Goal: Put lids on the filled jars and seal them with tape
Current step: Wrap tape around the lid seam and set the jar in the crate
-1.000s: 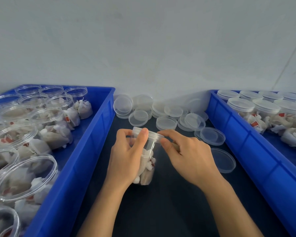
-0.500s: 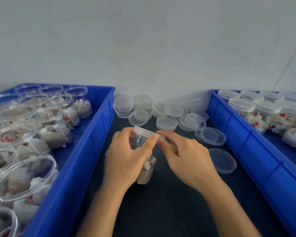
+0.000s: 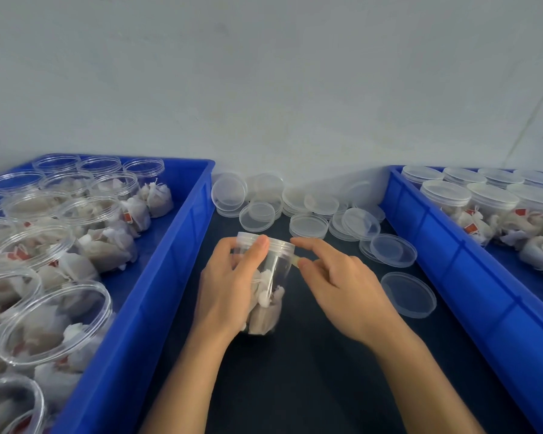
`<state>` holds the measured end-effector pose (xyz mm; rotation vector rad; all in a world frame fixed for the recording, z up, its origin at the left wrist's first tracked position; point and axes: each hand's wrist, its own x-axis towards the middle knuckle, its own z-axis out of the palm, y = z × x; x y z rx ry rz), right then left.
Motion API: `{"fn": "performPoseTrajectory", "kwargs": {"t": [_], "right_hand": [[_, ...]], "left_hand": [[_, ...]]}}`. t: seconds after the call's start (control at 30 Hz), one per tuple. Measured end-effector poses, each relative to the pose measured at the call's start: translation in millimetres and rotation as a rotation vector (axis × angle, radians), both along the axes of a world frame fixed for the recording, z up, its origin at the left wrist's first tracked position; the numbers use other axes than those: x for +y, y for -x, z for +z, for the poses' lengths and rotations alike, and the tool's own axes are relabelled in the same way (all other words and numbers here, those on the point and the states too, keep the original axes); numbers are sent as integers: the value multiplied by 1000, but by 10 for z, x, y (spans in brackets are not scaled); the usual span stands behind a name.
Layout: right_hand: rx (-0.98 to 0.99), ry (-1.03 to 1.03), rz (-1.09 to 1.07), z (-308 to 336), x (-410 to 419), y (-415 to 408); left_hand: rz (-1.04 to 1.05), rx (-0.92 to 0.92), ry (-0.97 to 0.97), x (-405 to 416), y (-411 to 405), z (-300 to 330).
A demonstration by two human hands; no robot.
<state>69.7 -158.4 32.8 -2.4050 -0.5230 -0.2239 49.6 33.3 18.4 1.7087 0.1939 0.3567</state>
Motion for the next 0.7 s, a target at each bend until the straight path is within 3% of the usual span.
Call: {"fn": "performPoseTrajectory", "kwargs": {"t": [0.7], "right_hand": [[48, -30, 36, 55, -81, -1]], "left_hand": [[-216, -23, 98, 100, -11, -4]]}}
